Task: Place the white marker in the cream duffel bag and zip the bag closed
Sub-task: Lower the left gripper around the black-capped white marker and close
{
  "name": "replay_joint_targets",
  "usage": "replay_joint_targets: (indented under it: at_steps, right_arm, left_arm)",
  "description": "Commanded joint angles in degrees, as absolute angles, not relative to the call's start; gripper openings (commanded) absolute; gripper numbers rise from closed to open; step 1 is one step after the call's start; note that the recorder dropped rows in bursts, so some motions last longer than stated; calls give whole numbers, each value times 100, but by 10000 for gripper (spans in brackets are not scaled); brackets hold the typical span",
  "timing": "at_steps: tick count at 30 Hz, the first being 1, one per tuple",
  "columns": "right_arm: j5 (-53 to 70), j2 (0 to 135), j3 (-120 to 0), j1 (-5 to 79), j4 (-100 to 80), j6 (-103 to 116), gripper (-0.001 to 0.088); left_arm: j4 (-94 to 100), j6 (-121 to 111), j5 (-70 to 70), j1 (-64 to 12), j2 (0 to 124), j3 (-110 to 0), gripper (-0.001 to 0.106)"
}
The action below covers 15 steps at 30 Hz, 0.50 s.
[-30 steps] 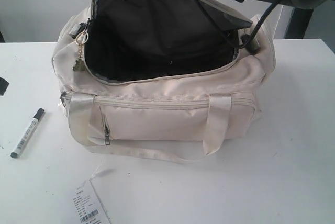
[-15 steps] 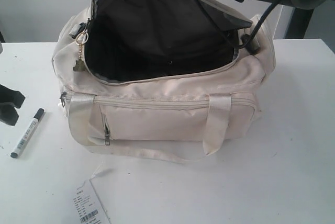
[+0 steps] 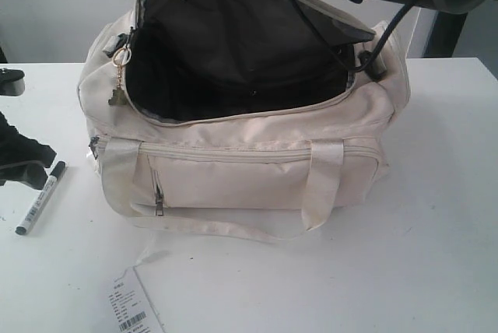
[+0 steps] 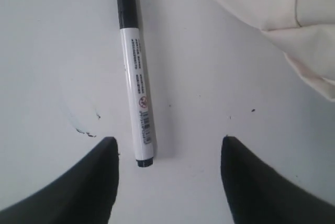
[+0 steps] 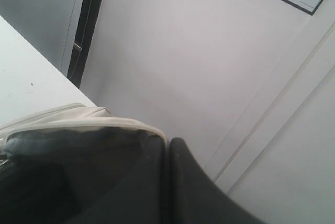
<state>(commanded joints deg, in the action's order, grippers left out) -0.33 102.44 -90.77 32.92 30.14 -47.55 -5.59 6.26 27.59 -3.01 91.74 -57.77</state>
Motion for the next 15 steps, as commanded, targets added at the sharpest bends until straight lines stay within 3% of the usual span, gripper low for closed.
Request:
replay_joint_targets:
  at_steps: [15]
  right_arm:
    - [-33, 10244, -9077, 3292, 3014, -4755, 0]
  left_arm:
    - [-559, 626, 1726, -301, 9970, -5777, 573]
